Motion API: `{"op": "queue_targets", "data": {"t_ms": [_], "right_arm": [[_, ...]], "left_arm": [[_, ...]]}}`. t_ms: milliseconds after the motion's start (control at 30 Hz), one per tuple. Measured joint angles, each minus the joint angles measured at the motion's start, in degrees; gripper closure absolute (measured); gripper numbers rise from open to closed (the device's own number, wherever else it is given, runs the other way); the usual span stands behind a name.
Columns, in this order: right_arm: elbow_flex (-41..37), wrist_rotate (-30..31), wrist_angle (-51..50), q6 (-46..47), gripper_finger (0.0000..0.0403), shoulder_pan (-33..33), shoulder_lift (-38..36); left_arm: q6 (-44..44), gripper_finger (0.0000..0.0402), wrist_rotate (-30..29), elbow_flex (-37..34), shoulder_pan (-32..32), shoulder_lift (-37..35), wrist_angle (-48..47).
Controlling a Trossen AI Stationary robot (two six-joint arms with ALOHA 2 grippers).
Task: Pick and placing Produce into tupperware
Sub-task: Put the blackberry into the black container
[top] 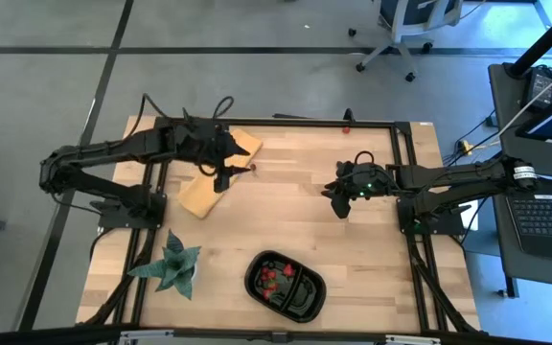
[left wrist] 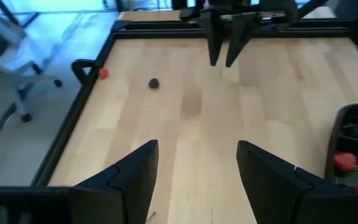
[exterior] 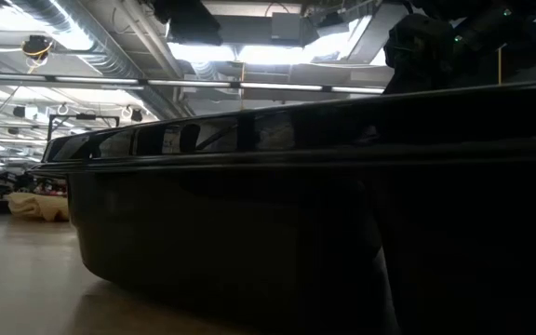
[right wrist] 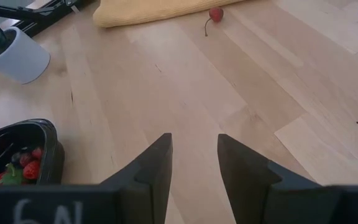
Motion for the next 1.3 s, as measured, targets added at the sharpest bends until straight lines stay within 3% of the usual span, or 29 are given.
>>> {"op": "queue_targets", "data": {"t_ms": [267, 533, 1133, 1300], "right_arm": [[0.0, 0.0, 0.0, 0.0, 0.0272, 0.0, 0.0], [0.0, 0.0, 0.0, 0.0, 0.0272, 0.0, 0.0], [0.0, 0.0, 0.0, 0.0, 0.0272, 0.0, 0.0], [0.0, 0.0, 0.0, 0.0, 0.0272, 0.0, 0.0]], "left_arm": [[3.7, 0.0190, 6.3, 0.0, 9.4, 0.0, 0.0], [5.2, 0.0190, 19.5, 0.0, 19.4, 0.0, 0.0], [6.7, 0.0190, 28.0, -0.1, 32.5, 0.1, 3.2], [2.5, 0.0190, 31.0, -5.8, 34.8, 0.1, 11.2]]}}
